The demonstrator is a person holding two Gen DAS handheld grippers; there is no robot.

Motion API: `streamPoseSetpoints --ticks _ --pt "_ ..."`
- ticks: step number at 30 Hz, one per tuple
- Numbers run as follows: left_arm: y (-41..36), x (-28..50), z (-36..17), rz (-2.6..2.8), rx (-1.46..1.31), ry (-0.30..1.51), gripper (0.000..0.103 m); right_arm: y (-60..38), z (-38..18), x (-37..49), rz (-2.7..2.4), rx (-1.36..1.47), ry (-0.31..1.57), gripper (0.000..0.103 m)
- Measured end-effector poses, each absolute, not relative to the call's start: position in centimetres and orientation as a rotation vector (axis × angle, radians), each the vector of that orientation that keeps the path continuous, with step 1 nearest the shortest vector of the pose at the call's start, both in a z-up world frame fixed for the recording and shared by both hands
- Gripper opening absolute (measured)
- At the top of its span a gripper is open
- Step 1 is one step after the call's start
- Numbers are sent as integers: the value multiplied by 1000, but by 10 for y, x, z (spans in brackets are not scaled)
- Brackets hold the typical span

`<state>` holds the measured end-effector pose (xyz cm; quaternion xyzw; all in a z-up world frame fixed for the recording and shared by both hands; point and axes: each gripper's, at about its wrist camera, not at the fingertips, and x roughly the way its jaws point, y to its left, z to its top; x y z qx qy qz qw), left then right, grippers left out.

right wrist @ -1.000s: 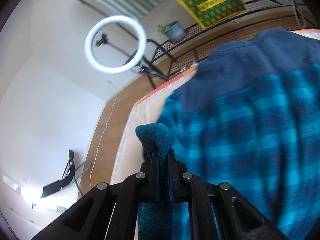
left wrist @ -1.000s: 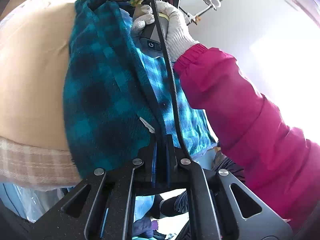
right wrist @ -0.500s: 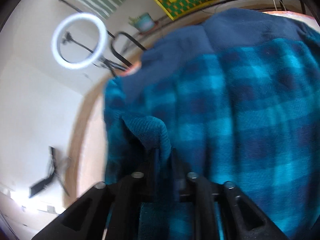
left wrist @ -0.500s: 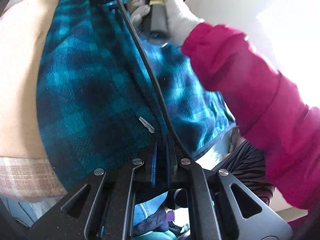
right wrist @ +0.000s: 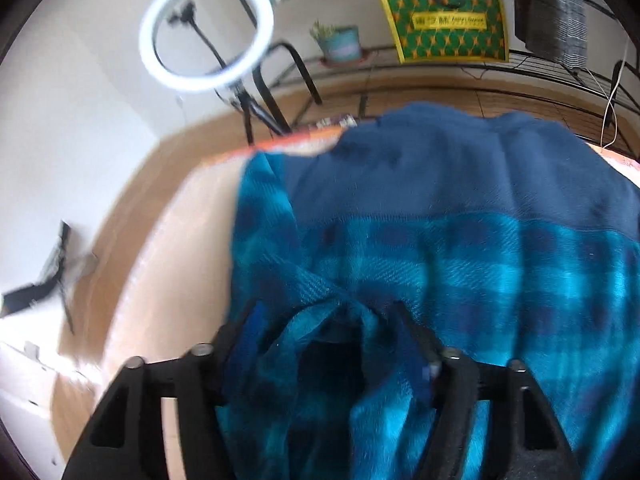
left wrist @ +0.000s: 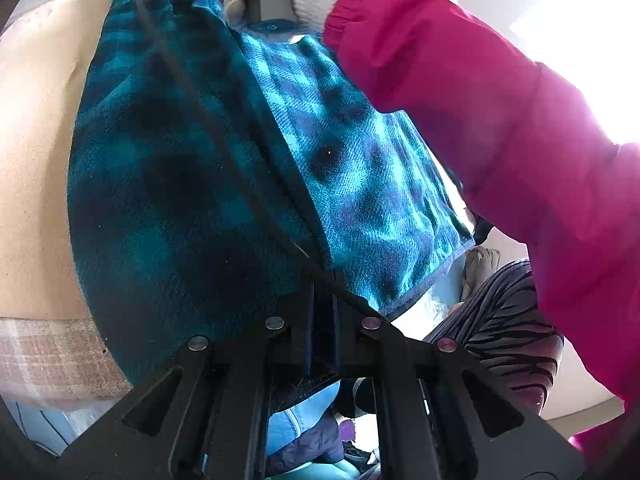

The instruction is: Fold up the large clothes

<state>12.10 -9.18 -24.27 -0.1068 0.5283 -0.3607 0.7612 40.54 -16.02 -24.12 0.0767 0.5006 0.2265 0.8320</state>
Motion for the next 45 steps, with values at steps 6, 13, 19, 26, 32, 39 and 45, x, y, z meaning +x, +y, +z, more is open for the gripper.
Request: streamPoseSetpoints --ticks 6,13,19,26,32,39,45 --pt "-93 120 -243 -798 -207 1139 5 -196 -227 394 473 207 1019 0" --pt "-89 118 -243 -810 -200 1145 5 -240 -243 393 533 401 1011 13" --pt "-91 119 -244 -807 -196 1151 5 -212 -238 408 567 377 991 44" --pt "-93 118 -245 -809 -180 1149 5 -170 -248 409 551 149 1080 5" --pt "-92 114 -244 -822 -176 1148 5 -227 -238 396 438 249 999 3" --pt "-91 108 -243 -821 -136 1141 5 -221 -257 401 382 166 1067 17" --pt "-66 91 -228 -823 -135 1120 10 -216 -207 392 478 102 953 32"
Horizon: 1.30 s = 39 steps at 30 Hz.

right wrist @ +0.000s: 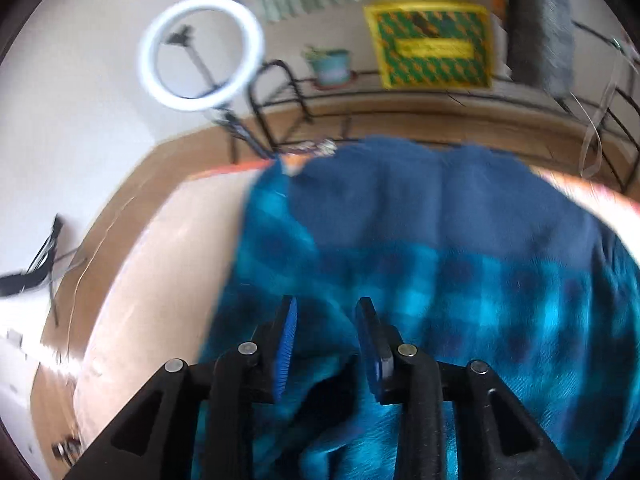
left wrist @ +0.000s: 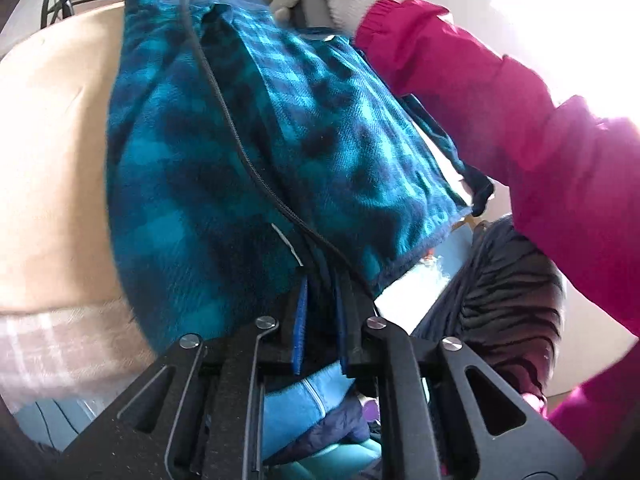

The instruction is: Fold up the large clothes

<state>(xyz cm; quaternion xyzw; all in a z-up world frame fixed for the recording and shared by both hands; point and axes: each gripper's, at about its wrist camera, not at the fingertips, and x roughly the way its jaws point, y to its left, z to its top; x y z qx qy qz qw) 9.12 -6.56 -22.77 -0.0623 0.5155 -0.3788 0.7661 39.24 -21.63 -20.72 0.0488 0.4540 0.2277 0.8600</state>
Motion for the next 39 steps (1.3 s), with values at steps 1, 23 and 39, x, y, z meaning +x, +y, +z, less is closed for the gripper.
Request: streamPoseSetpoints --ticks 1,23,39 --pt "-61 89 -225 -819 -137 1116 10 -216 -199 387 497 112 941 34" --pt "-50 55 -222 -709 -117 1043 28 -348 -65 137 755 313 757 35" --pt "-98 54 -226 -726 81 949 5 -333 -151 98 698 279 962 39"
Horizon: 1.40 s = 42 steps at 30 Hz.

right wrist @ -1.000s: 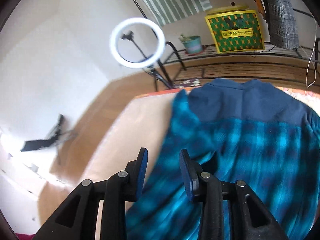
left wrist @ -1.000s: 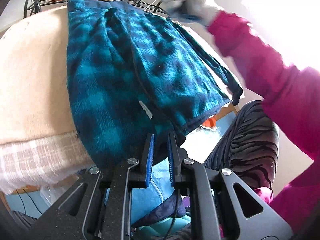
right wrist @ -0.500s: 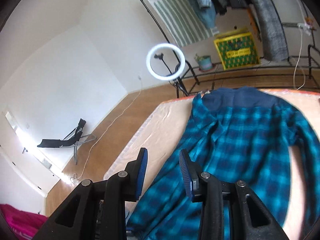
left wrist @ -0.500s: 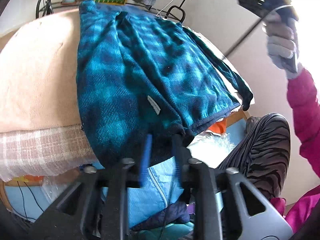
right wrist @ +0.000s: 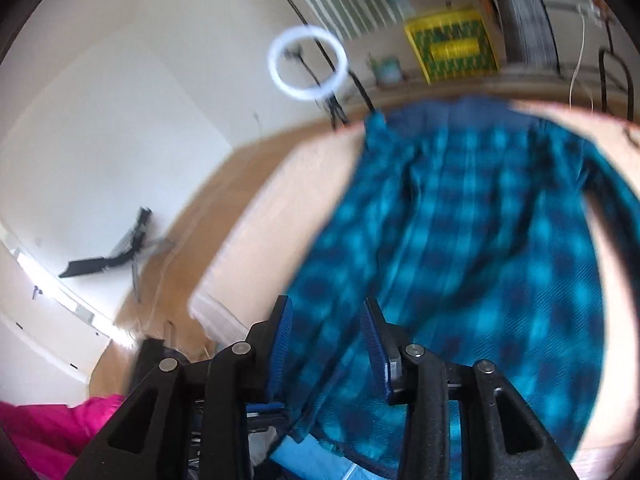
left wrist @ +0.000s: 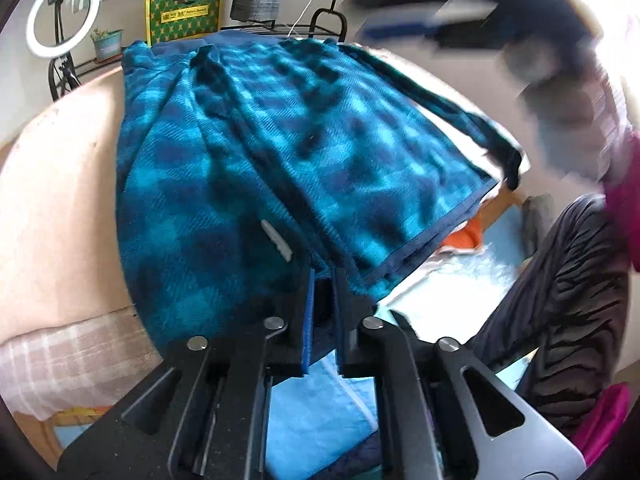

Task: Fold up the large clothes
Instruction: 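Grasp the shirt edge near the collar yoke with the right tool while the left tool holds the shirt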

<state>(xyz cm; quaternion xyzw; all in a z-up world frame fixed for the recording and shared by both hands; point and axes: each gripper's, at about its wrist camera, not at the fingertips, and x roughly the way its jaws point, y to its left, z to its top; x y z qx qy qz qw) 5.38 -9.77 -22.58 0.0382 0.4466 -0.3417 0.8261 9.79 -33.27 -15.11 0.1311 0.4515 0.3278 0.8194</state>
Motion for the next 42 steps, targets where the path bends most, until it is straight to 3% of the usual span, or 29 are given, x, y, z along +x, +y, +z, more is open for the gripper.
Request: streamPoseSetpoints --ticks 4,6,11,13,14,15,18,22,23,24,25,32,36,42 --pt "-83 48 -198 -786 -81 913 5 -307 -193 126 701 275 1070 39" --pt "-81 43 -189 -812 -111 891 5 -296 -206 135 714 253 1111 45" --pt "-89 45 -202 -812 -87 932 5 -274 -245 150 705 265 1226 47" --pt "-95 48 -213 -817 -70 955 5 -267 -249 152 720 259 1226 31" --pt "-99 48 -218 -817 -60 963 5 -262 -249 150 714 205 1210 14" --pt "-104 48 -225 -820 -43 977 5 -258 -248 150 702 164 1202 4" --pt "-112 41 -239 -811 -1 1024 5 -251 -254 148 635 29 1198 0" --pt "-104 39 -225 -829 43 1044 5 -260 -251 141 631 5 1192 6" --pt "-99 39 -217 -829 52 1033 5 -264 -246 140 638 20 1178 10" --pt "-91 39 -204 -829 48 1016 5 -272 -235 137 647 48 1145 25" --pt "-86 41 -195 -827 44 1003 5 -277 -227 135 650 60 1121 28" --pt "-35 80 -147 -708 -30 884 5 -307 -181 115 628 86 885 32" --pt "-24 116 -165 -603 -90 911 5 -299 -161 120 635 74 786 34" --pt "-45 141 -227 -578 -77 1028 5 -276 -135 156 649 19 791 33"
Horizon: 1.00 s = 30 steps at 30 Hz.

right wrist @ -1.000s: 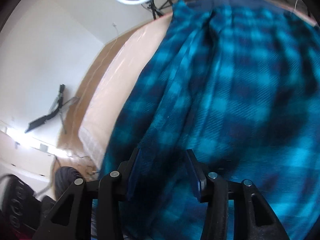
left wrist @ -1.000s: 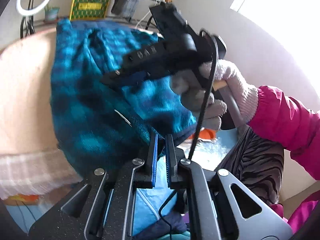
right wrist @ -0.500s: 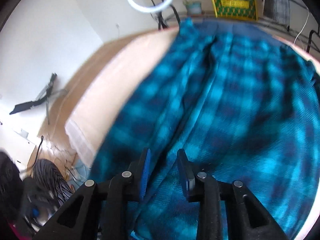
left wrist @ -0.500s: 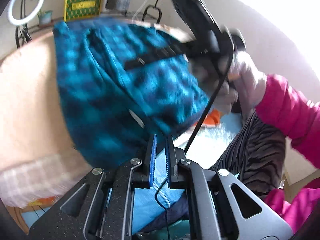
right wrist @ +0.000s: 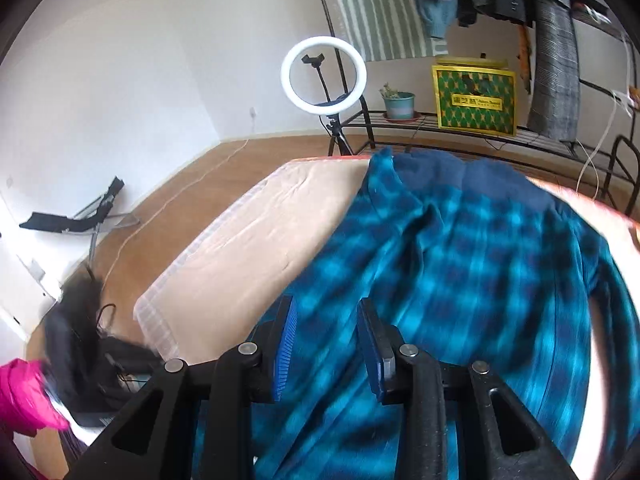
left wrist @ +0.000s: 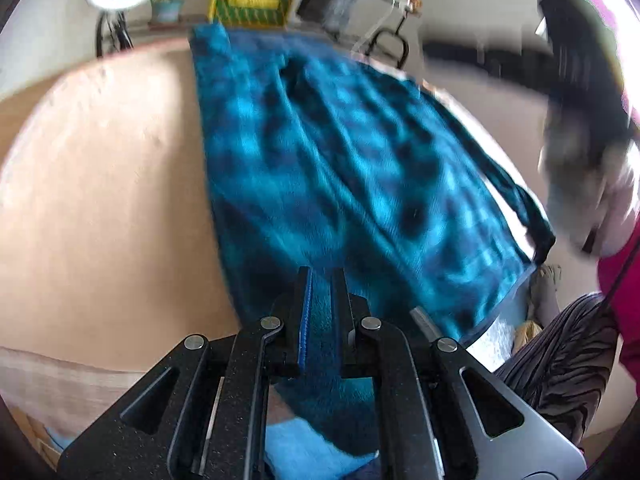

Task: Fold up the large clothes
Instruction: 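Grasp the shirt edge near the collar yoke with the right tool while the left tool holds the shirt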

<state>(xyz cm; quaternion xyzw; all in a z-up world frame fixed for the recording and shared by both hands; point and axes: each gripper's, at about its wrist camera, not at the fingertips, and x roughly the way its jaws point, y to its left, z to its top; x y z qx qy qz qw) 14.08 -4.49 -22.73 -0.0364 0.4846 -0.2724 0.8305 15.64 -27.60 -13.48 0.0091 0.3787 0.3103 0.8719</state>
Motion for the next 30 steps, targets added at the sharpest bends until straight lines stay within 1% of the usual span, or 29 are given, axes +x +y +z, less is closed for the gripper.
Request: streamPoseSetpoints --ticks 1,3,4,6,7,9,13,21,25,27,30 --pt "-50 141 -240 -582 -70 1061 5 -271 -131 167 644 6 790 32" --pt "-58 138 -260 -616 -57 1096 5 -261 -127 187 655 2 800 27" --pt "-59 131 -259 -616 -40 1066 5 -253 -124 201 672 11 809 24" --pt "-59 125 -254 -643 -21 1046 5 -236 -124 230 691 8 829 16" --pt "-54 123 -249 -651 -56 1032 5 -228 -124 240 691 1 831 14" --pt "-45 119 -237 -636 -95 979 5 -210 -127 266 689 -20 837 9" --pt "-39 122 -225 -634 -126 927 5 -167 -144 330 687 -39 861 8" --pt "-59 135 -244 -719 -102 988 5 -107 -201 432 668 -24 926 8" --pt "-49 143 -251 -711 -129 1007 5 -109 -236 474 522 -68 975 8" --pt "-42 146 -255 -709 -148 1017 5 -125 -257 491 436 -21 1019 1" --pt "-40 149 -260 -721 -150 1034 5 -138 -260 494 475 57 1022 1"
